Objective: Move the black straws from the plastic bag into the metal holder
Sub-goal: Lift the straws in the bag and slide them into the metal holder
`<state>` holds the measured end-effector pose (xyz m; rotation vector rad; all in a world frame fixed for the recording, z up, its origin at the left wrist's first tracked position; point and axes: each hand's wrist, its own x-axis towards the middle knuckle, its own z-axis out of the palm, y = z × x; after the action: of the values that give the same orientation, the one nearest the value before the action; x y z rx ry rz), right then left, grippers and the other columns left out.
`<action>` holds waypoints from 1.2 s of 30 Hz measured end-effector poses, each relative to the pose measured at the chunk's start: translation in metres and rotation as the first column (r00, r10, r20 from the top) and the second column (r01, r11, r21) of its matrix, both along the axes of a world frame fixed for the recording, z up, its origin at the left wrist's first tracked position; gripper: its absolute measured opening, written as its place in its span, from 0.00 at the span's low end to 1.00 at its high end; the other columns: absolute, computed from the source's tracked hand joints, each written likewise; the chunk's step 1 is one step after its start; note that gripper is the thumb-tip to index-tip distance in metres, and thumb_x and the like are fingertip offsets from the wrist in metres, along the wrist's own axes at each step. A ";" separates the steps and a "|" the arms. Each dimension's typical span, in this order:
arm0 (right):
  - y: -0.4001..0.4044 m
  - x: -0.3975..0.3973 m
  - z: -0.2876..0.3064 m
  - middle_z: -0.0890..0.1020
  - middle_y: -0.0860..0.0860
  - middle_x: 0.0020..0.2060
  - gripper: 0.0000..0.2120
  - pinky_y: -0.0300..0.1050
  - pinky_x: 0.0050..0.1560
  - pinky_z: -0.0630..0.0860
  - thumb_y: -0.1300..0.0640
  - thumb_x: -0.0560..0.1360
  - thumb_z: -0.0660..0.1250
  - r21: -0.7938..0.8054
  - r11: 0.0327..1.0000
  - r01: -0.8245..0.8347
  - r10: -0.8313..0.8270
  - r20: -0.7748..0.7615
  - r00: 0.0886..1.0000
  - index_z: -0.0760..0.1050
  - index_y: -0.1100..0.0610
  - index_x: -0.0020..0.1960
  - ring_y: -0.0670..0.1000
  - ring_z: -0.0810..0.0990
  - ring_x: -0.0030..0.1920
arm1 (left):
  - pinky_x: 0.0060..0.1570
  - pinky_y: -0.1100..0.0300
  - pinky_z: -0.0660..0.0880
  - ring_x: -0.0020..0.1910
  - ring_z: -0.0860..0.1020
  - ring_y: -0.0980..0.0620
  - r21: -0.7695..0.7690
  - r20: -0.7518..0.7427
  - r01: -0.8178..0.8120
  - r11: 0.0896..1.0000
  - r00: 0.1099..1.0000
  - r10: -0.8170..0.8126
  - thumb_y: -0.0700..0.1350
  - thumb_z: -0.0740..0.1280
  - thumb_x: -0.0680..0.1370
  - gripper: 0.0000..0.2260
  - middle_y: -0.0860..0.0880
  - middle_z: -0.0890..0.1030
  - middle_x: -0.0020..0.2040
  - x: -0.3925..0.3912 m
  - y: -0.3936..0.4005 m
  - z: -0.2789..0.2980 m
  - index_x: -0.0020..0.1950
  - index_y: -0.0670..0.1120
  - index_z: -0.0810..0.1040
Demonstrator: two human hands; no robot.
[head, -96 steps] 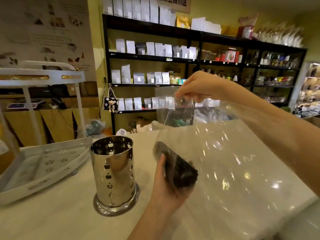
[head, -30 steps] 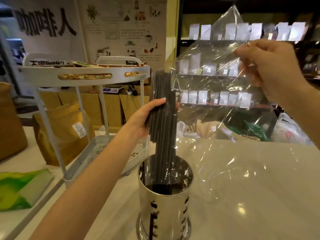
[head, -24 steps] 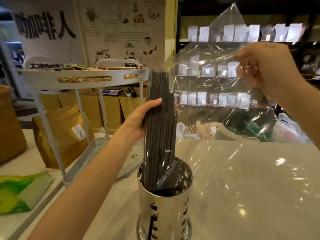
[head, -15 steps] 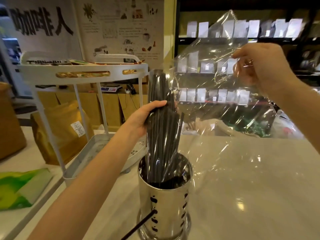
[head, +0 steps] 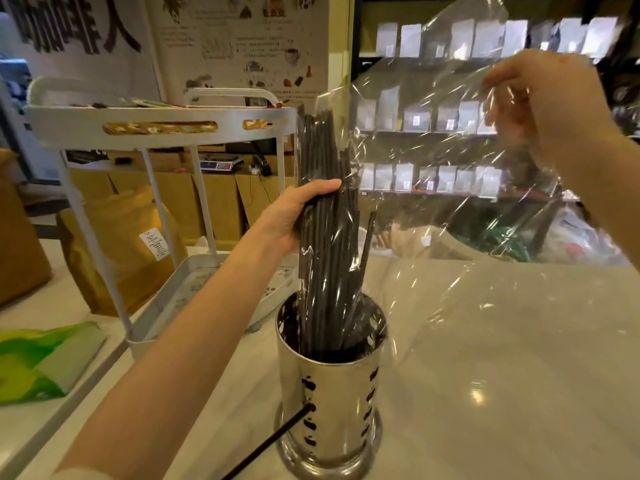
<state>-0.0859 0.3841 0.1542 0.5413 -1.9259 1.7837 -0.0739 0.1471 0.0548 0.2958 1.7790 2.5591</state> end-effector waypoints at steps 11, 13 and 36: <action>0.006 0.007 0.004 0.74 0.44 0.18 0.14 0.38 0.24 0.65 0.62 0.72 0.61 -0.006 0.997 -0.077 0.076 -0.081 0.994 0.73 0.52 0.29 0.44 0.69 0.22 | 0.39 0.58 0.80 0.38 0.82 0.52 -0.061 -0.211 -0.057 0.997 0.977 0.043 0.41 0.69 0.67 0.20 0.48 0.81 0.39 0.010 -0.003 0.013 0.57 0.40 0.70; 0.007 0.006 0.004 0.74 0.44 0.19 0.14 0.38 0.25 0.67 0.62 0.71 0.61 -0.003 0.998 -0.057 0.056 -0.089 0.994 0.73 0.52 0.28 0.44 0.70 0.24 | 0.39 0.58 0.80 0.38 0.82 0.51 -0.081 -0.237 -0.087 0.993 0.969 0.065 0.40 0.69 0.67 0.18 0.48 0.81 0.40 0.012 -0.003 0.014 0.55 0.42 0.71; 0.011 0.021 0.000 0.78 0.47 0.23 0.11 0.39 0.22 0.66 0.57 0.73 0.65 0.123 0.982 -0.142 0.163 -0.186 0.969 0.76 0.51 0.32 0.50 0.69 0.24 | 0.45 0.60 0.78 0.46 0.82 0.53 -0.249 -0.384 -0.054 0.967 0.922 -0.047 0.44 0.76 0.62 0.23 0.52 0.81 0.45 0.055 -0.003 0.020 0.53 0.51 0.73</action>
<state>-0.0654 0.3948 0.1545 0.8910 -1.8952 1.6526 -0.0188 0.1436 0.0745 0.8418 2.2062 2.3535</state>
